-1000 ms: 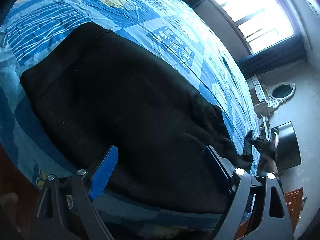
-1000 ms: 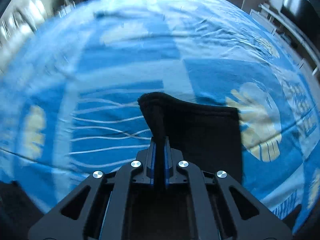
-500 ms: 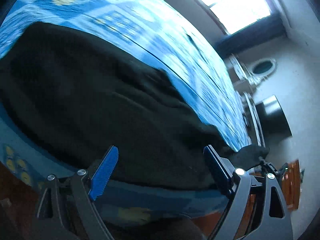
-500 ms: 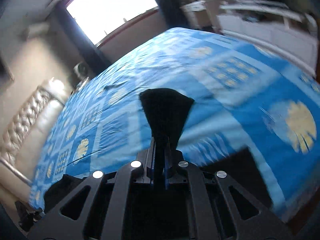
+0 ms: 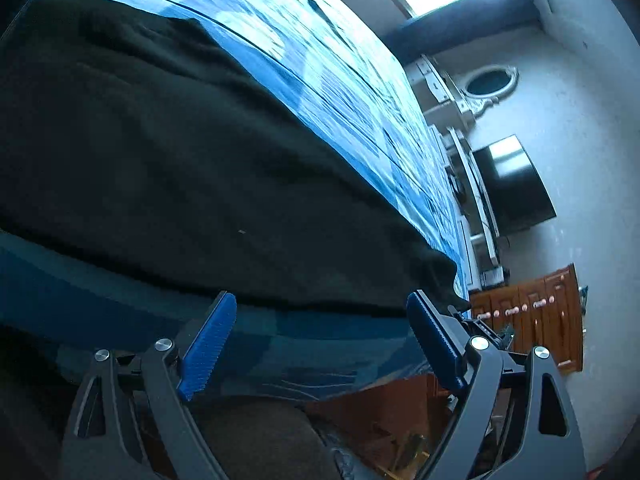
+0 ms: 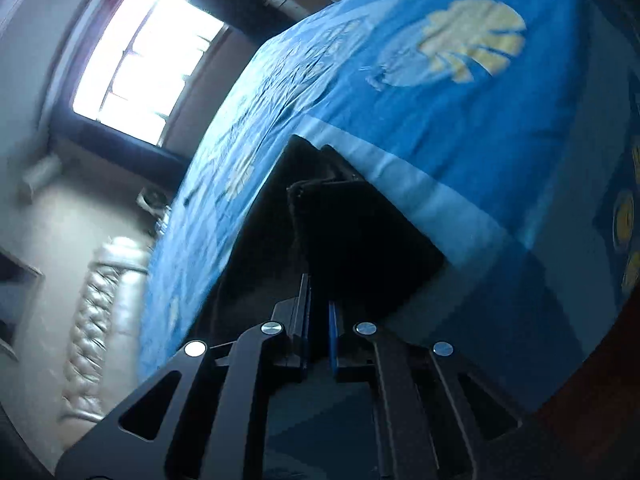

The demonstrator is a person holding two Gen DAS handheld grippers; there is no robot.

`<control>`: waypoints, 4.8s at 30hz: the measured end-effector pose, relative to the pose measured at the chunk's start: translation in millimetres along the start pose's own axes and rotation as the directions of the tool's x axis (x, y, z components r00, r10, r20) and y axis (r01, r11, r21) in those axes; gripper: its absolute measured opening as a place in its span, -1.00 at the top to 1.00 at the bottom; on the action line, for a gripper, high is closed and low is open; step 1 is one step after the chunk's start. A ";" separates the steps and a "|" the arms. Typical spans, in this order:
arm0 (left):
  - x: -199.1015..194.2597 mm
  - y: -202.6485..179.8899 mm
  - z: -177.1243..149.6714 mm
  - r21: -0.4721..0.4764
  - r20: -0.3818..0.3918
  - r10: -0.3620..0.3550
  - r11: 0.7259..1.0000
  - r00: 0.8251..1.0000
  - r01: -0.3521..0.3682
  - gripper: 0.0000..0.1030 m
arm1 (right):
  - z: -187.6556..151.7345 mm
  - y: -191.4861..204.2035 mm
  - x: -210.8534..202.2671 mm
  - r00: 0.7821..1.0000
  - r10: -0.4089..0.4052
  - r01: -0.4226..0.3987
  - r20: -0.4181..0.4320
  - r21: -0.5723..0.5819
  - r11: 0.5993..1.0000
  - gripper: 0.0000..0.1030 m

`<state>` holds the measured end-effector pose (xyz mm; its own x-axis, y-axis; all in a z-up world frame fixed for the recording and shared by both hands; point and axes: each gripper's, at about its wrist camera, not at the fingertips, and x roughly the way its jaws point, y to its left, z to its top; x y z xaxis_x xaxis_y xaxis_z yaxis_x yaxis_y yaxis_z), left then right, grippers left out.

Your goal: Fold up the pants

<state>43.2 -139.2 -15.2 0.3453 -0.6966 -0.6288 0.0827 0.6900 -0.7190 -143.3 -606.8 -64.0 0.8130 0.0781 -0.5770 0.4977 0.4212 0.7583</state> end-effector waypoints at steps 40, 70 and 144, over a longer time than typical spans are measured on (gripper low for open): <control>-2.8 18.0 19.4 0.026 0.043 0.085 0.996 0.995 -0.086 -0.67 | 57.8 55.5 23.0 0.998 0.017 -0.033 -0.055 -0.300 0.953 0.18; -139.4 126.8 82.8 -0.064 0.327 0.282 0.959 0.902 -0.277 -0.67 | 79.7 -60.5 34.6 0.926 0.281 -0.246 -0.253 0.161 0.956 -0.49; -145.3 180.8 90.1 -0.149 0.214 0.261 0.961 0.941 -0.232 -0.67 | -302.1 321.6 187.4 0.822 -0.222 -0.280 -0.524 -0.712 0.644 -0.04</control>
<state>92.2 104.5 -27.2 0.5471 -0.4335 -0.7161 -0.1403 0.7958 -0.5890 77.8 -183.7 -20.0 0.3996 0.4448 -0.8016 -0.1224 0.8924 0.4342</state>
